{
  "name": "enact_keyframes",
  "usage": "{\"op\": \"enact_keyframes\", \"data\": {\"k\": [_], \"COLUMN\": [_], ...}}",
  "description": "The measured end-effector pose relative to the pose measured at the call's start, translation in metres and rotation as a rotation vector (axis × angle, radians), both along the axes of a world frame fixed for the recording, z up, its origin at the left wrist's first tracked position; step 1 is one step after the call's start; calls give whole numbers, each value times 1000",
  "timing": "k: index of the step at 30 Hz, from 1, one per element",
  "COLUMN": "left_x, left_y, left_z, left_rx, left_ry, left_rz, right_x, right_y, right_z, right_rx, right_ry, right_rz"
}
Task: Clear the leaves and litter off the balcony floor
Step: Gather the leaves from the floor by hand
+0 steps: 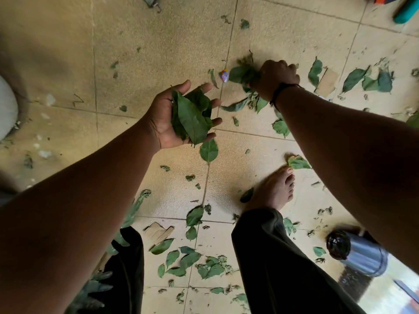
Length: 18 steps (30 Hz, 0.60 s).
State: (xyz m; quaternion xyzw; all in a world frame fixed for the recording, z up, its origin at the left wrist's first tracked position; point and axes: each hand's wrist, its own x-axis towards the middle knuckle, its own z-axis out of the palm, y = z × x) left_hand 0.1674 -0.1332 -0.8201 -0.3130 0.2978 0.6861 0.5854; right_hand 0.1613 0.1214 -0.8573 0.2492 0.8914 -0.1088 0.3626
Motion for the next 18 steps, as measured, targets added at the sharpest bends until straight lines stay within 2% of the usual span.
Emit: {"op": "enact_keyframes", "data": {"k": [3, 6, 10, 12, 14, 18], "left_x": [8, 10, 9, 6, 3, -7], "left_y": [-7, -10, -8, -5, -2, -1], "left_z": [-3, -2, -1, 2, 5, 11], "left_rx": [-36, -48, -44, -33, -13, 67], "left_ry": [-19, -24, -15, -9, -4, -14], "left_rz": [33, 67, 59, 55, 71, 122], "right_x": [13, 34, 55, 60, 63, 64], "right_y": [2, -5, -44, -71, -96, -120], "right_z": [12, 40, 98, 119, 131, 128], "right_rx": [-107, -266, -616, -749, -791, -695], "right_ry": [3, 11, 167, 165, 163, 229], "right_rz": [-162, -185, -580, -636, -604, -610]}}
